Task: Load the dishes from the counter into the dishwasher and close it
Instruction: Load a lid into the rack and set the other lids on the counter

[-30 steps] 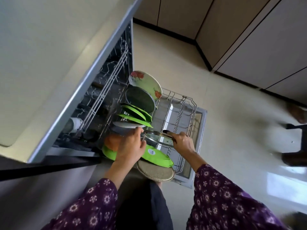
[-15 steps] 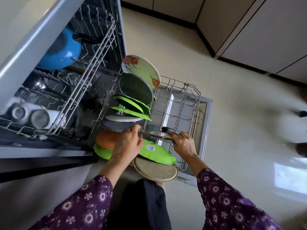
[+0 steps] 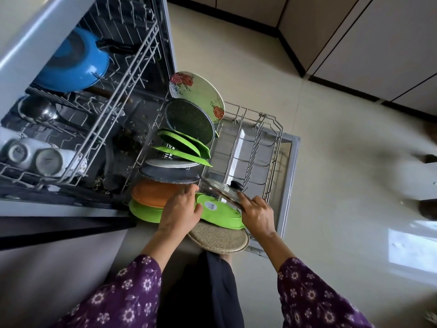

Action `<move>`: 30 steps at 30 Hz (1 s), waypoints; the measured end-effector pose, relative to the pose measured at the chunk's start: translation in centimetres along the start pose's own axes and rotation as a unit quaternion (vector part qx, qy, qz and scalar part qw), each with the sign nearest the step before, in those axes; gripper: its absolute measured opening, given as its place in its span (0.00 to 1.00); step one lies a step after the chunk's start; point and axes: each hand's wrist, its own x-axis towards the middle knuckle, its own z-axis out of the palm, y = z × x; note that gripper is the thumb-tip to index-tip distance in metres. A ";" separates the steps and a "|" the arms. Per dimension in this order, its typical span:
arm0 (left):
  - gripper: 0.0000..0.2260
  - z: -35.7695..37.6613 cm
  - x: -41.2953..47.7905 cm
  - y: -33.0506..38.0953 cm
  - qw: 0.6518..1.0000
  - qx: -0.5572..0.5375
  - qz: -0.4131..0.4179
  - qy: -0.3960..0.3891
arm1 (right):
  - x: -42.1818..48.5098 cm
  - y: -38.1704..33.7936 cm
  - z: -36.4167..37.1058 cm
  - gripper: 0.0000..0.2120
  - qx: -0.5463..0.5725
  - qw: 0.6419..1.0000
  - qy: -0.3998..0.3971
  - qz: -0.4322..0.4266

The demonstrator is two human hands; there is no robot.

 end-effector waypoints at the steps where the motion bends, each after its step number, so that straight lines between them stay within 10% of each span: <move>1: 0.13 0.0 0.0 0.0 1.000 -0.001 -0.001 -0.001 | -0.3 0.1 0.1 0.20 -0.002 1.000 -0.002 -0.005; 30: 0.14 2.2 -0.7 1.4 0.999 -0.025 0.015 -0.014 | -2.7 2.1 0.0 0.24 0.049 0.992 -0.107 -0.055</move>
